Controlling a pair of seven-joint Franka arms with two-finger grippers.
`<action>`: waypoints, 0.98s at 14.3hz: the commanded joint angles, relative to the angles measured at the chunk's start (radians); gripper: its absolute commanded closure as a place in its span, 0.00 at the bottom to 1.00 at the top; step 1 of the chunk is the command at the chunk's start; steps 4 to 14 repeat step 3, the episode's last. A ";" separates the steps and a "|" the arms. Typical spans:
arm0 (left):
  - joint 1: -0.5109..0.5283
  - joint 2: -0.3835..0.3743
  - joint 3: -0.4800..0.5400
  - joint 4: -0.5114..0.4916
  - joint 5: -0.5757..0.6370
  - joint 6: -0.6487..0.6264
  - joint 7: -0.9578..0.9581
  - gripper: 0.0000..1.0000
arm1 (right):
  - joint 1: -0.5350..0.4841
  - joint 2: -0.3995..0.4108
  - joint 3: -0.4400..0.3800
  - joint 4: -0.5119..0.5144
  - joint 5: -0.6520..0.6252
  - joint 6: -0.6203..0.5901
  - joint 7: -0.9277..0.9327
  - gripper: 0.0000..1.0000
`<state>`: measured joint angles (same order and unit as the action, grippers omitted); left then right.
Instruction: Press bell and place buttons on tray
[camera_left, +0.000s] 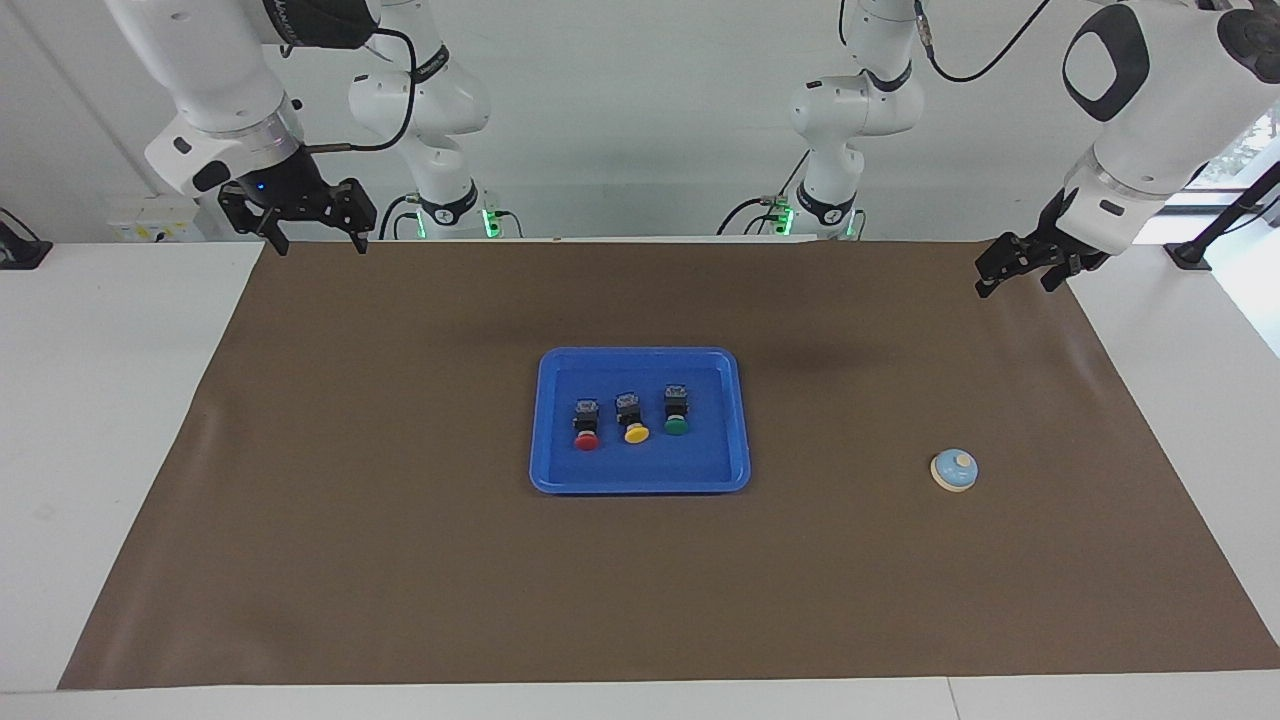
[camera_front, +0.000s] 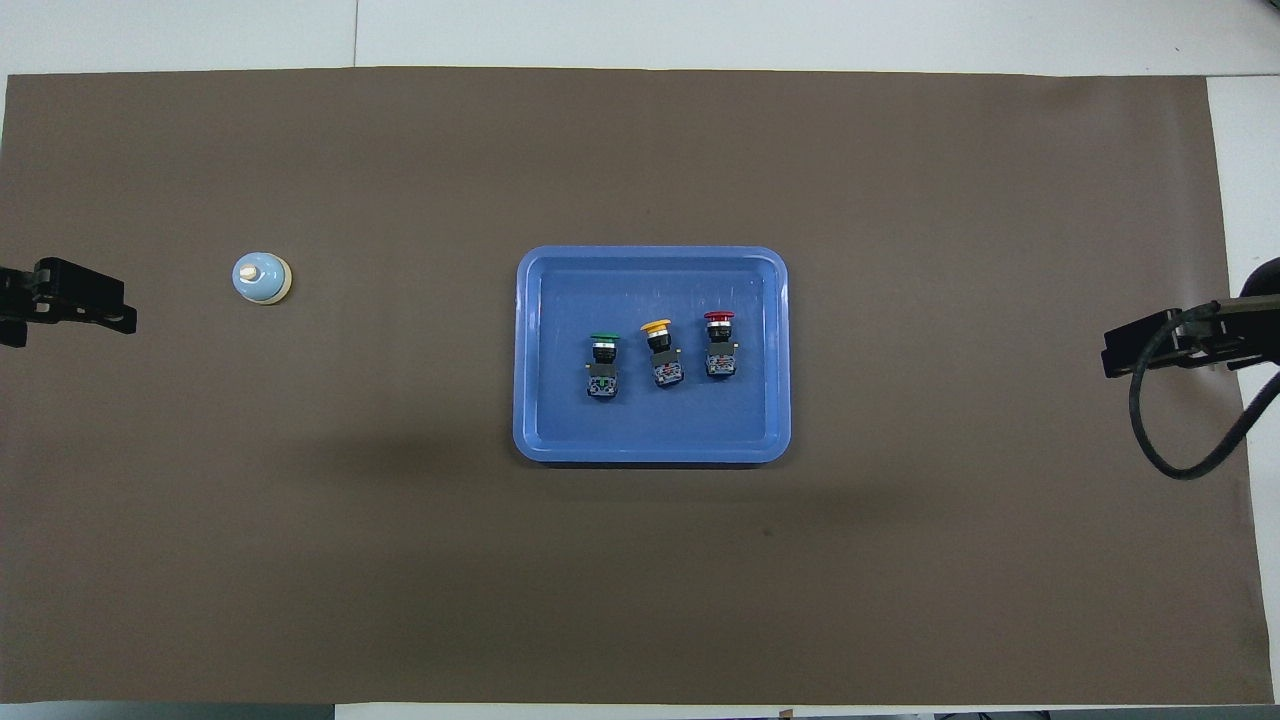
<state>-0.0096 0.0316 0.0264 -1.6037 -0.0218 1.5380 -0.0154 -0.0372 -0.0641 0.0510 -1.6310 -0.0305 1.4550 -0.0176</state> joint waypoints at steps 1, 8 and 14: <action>-0.007 -0.016 0.007 -0.013 -0.009 -0.002 0.021 0.00 | -0.017 -0.005 0.012 -0.001 -0.011 -0.005 -0.016 0.00; -0.013 -0.016 0.007 -0.013 -0.009 -0.004 0.022 0.00 | -0.017 -0.005 0.012 -0.001 -0.009 -0.005 -0.016 0.00; -0.013 -0.016 0.007 -0.013 -0.009 -0.004 0.022 0.00 | -0.017 -0.005 0.012 -0.001 -0.009 -0.005 -0.016 0.00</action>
